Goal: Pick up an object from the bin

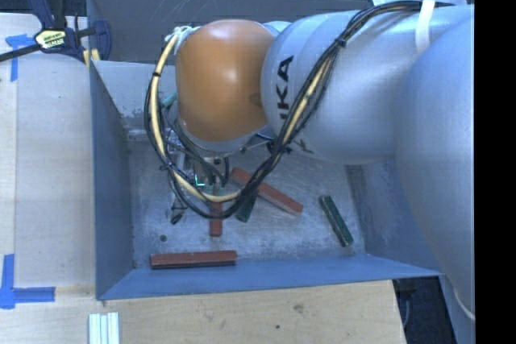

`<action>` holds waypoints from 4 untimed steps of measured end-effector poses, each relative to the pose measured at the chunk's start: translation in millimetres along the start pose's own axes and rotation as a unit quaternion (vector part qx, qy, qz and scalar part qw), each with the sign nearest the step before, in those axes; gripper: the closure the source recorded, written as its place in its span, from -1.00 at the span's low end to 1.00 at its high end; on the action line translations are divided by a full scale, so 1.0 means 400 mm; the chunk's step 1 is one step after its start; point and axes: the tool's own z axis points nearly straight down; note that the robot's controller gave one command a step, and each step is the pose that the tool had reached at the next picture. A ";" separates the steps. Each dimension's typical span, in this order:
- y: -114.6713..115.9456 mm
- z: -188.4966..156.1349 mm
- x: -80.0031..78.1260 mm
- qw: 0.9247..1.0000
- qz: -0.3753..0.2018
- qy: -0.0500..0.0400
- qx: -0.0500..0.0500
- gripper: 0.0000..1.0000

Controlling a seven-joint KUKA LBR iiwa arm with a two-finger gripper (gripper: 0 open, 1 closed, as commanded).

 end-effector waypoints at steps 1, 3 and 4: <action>-0.232 0.042 0.035 0.997 -0.082 -0.003 0.002 -1.00; -0.258 0.287 -0.001 0.897 -0.442 -0.002 0.000 1.00; -0.292 -0.106 -0.018 0.880 -0.475 -0.008 0.003 1.00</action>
Offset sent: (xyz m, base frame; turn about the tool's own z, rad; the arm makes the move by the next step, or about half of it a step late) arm -0.0145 -0.0884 -0.0165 -0.1695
